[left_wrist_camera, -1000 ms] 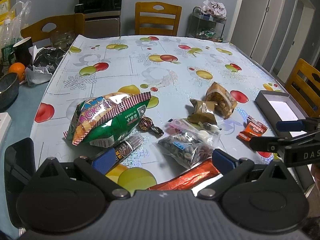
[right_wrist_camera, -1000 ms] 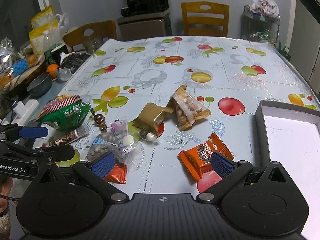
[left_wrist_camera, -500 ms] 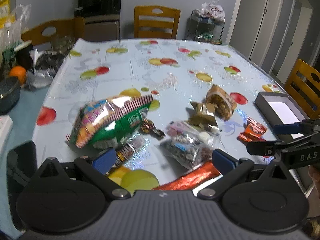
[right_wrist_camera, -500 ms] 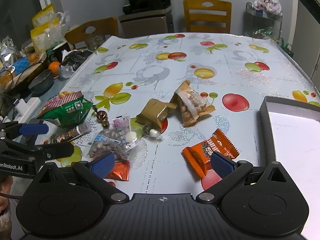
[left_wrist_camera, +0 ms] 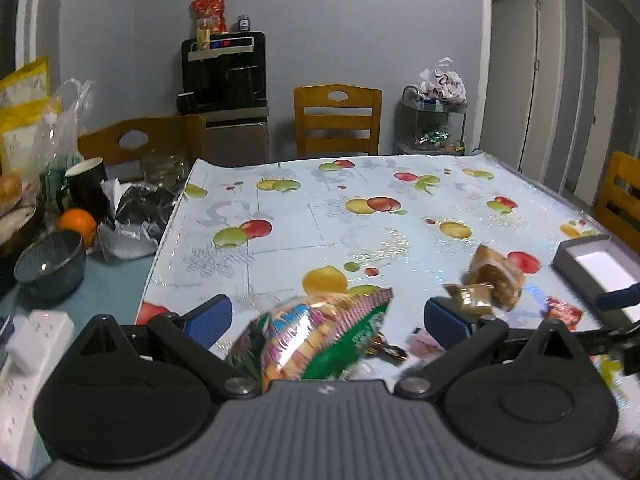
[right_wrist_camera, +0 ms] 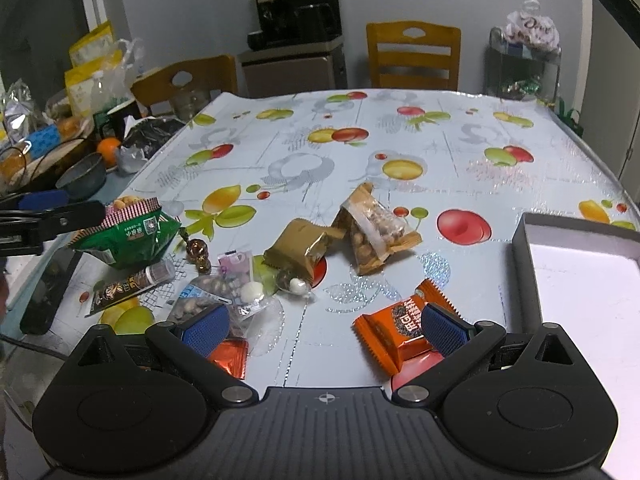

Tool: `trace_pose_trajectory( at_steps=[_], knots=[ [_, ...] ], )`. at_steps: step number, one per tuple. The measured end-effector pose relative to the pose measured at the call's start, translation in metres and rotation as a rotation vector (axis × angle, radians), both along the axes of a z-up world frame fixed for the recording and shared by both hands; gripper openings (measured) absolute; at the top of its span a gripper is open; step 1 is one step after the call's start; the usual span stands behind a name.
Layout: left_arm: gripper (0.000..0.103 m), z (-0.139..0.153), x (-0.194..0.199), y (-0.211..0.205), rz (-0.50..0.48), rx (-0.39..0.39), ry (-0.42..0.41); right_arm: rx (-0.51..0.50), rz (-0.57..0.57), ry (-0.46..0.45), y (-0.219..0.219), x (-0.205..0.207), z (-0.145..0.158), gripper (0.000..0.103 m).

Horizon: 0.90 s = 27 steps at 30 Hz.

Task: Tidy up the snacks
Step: 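Grasp the green chip bag with the left tool while the right tool grasps the orange HIGI packet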

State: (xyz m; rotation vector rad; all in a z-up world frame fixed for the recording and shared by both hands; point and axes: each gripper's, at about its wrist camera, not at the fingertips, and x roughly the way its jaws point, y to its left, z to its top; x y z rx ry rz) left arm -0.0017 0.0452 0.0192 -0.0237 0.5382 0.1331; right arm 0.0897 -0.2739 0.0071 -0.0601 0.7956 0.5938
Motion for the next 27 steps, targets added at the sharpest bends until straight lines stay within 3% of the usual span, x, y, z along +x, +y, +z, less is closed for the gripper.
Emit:
trace_pose_trajectory(
  at_steps=[6, 14, 19, 27],
  knots=[
    [0.103, -0.024, 0.025, 0.008, -0.039, 0.033, 0.067, 0.031, -0.01, 0.014, -0.006, 0.008, -0.007, 0.103],
    [0.103, -0.049, 0.043, 0.007, 0.001, 0.049, 0.105, -0.017, -0.024, 0.028, -0.001, 0.023, -0.034, 0.103],
    [0.103, -0.057, 0.049, 0.013, 0.03, 0.058, 0.116, -0.02, -0.073, -0.03, -0.005, 0.022, -0.032, 0.103],
    [0.103, -0.063, 0.051, 0.02, 0.044, 0.028, 0.113, 0.026, -0.154, 0.066, -0.021, 0.026, -0.035, 0.103]
  ],
)
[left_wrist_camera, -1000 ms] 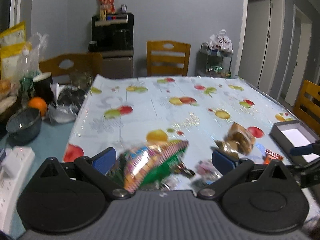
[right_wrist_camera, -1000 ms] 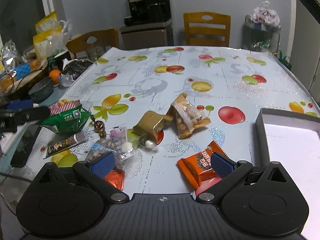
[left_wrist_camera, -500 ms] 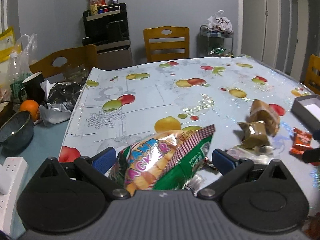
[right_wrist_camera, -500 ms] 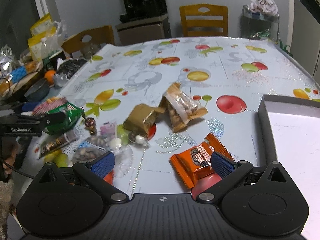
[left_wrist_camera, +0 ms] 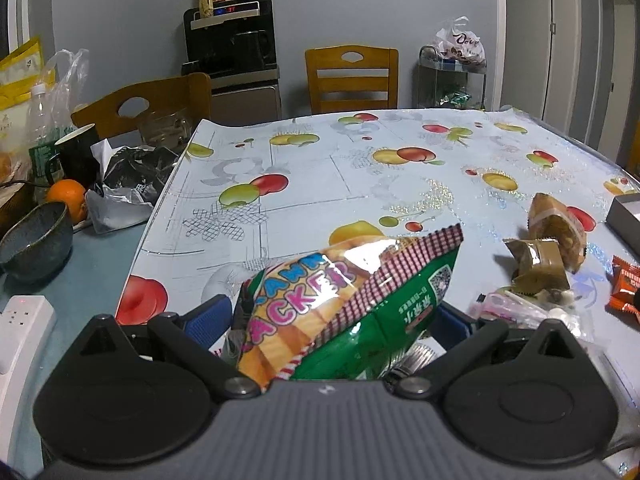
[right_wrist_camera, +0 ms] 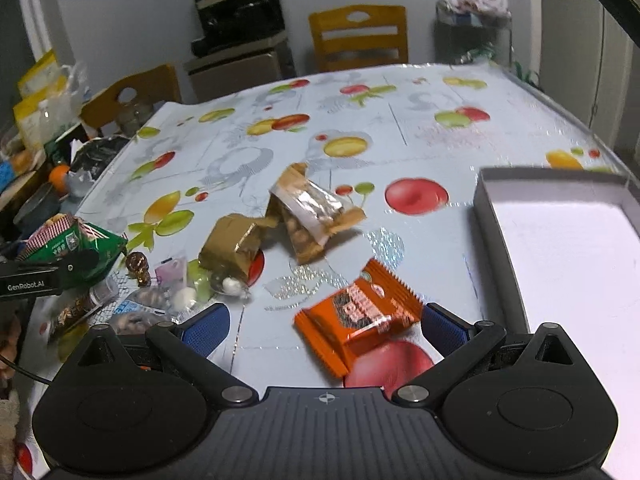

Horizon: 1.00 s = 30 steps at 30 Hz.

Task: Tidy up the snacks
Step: 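Grasp the green chip bag with the left tool while the right tool grasps the orange HIGI packet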

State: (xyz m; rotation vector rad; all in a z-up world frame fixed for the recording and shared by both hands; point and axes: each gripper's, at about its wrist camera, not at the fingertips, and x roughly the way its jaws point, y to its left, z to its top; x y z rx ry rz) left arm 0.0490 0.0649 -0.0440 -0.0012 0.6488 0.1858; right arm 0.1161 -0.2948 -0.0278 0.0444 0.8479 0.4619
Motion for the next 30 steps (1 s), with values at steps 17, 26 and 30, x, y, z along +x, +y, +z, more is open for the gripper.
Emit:
trace_pose_trajectory(
  at_steps=[17, 26, 30],
  knots=[
    [0.103, 0.0, -0.005, 0.0, -0.002, -0.016, -0.018, -0.117, -0.006, -0.05, 0.03, 0.013, -0.019, 0.074],
    [0.103, -0.01, 0.002, -0.001, 0.019, 0.05, -0.039, -0.157, 0.012, -0.109, 0.026, 0.007, -0.023, 0.073],
    [0.099, -0.012, 0.001, 0.003, 0.029, 0.032, -0.054, -0.151, 0.009, -0.13, 0.022, 0.006, -0.022, 0.051]
  ],
)
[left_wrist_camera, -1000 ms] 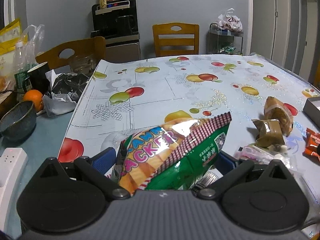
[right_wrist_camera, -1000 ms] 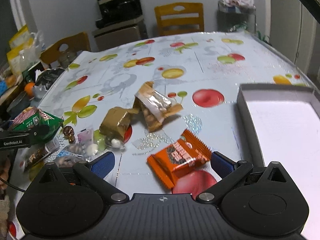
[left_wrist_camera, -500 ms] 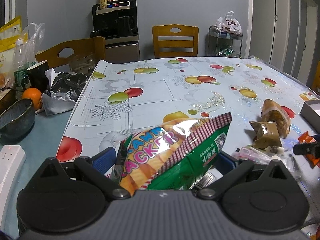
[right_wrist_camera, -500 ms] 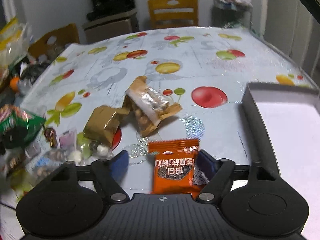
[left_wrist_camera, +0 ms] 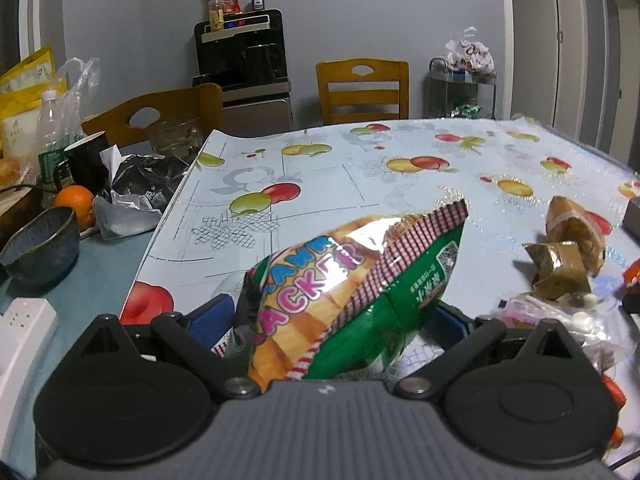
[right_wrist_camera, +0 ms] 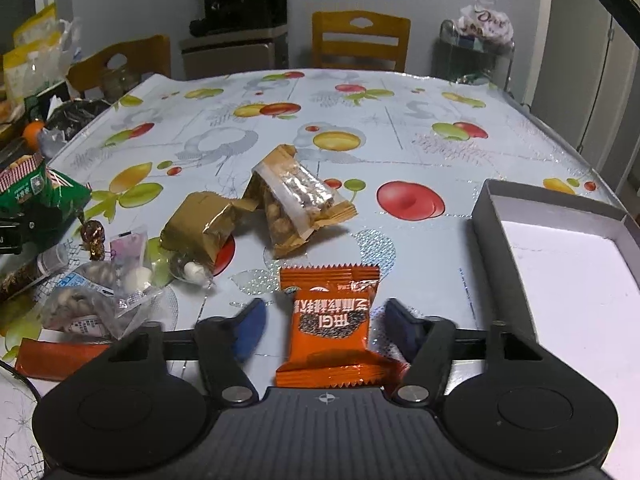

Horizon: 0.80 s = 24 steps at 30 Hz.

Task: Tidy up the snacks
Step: 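Grasp the green chip bag with the left tool while the right tool grasps the orange HIGI packet, then carry the chip bag with the left tool while the right tool carries the packet to the grey tray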

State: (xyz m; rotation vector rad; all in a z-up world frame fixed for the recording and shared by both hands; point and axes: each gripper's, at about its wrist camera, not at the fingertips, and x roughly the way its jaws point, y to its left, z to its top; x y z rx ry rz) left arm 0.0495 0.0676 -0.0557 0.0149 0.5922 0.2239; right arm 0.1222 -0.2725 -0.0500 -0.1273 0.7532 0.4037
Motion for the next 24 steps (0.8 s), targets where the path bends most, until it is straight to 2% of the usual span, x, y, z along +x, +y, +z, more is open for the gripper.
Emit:
trace_pose_trajectory(
  at_steps=[1, 6, 9, 12, 24],
  knots=[
    [0.096, 0.001, -0.001, 0.0, -0.003, -0.005, -0.006, 0.002, 0.001, -0.004, -0.001, 0.0, 0.0, 0.047],
    [0.08, 0.001, -0.003, 0.0, -0.001, -0.002, -0.012, 0.025, 0.013, -0.007, -0.005, 0.001, 0.0, 0.04],
    [0.076, 0.002, -0.006, -0.001, 0.0, -0.005, -0.024, 0.038, 0.017, -0.001, -0.006, 0.001, 0.001, 0.038],
    [0.076, 0.005, -0.01, -0.002, 0.006, -0.003, -0.052, 0.064, 0.016, 0.006, -0.01, 0.0, 0.003, 0.038],
    [0.075, 0.035, -0.035, -0.013, 0.006, -0.005, -0.155, 0.136, 0.054, -0.065, -0.02, -0.015, 0.033, 0.038]
  ],
)
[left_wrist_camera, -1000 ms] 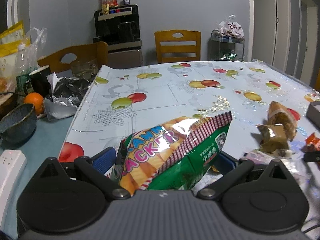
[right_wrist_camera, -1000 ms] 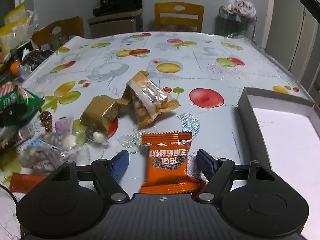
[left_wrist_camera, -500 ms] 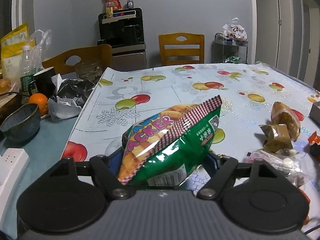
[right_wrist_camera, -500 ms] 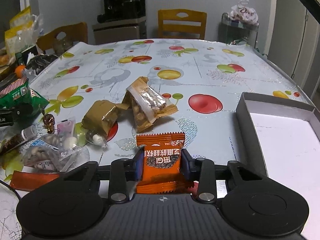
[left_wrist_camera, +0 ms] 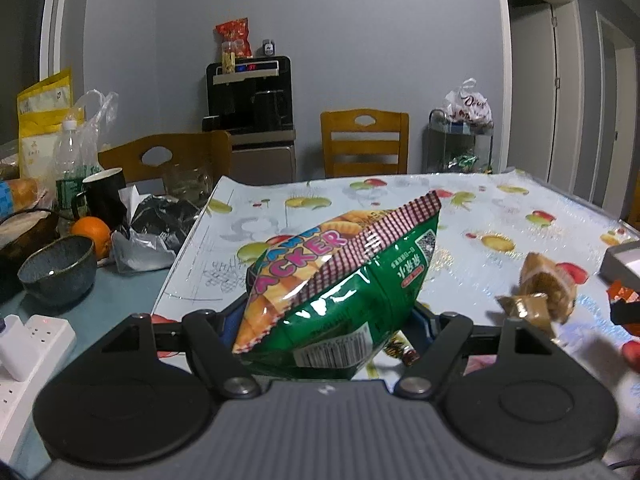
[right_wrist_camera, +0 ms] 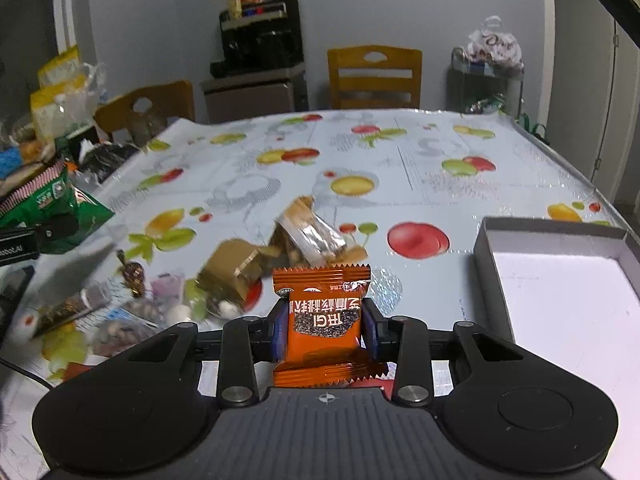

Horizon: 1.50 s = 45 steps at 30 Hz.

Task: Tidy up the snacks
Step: 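Carry the chip bag with the left tool while the right tool carries the packet to the grey tray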

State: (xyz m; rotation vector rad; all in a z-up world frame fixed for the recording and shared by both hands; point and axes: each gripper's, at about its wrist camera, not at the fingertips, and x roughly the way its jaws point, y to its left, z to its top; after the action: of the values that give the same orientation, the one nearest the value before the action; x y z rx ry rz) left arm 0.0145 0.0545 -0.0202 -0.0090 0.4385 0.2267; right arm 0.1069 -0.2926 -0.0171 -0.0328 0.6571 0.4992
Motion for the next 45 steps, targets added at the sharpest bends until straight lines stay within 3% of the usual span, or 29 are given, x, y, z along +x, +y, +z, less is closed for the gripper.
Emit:
trace_pose_trajectory(
  at_steps=[9, 18, 36, 45],
  knots=[
    [0.075, 0.032, -0.011, -0.031, -0.052, 0.01, -0.061, 0.067, 0.015, -0.084, -0.023, -0.015, 0.036, 0.038],
    [0.075, 0.059, -0.007, -0.086, -0.151, 0.043, -0.108, 0.103, -0.009, -0.116, -0.059, -0.023, 0.051, 0.038],
    [0.075, 0.082, 0.011, -0.19, -0.302, 0.105, -0.131, 0.144, -0.128, -0.156, -0.139, -0.014, 0.045, 0.038],
    [0.075, 0.078, 0.038, -0.258, -0.422, 0.134, -0.117, 0.144, -0.18, -0.124, -0.178, -0.013, 0.029, 0.038]
  ],
)
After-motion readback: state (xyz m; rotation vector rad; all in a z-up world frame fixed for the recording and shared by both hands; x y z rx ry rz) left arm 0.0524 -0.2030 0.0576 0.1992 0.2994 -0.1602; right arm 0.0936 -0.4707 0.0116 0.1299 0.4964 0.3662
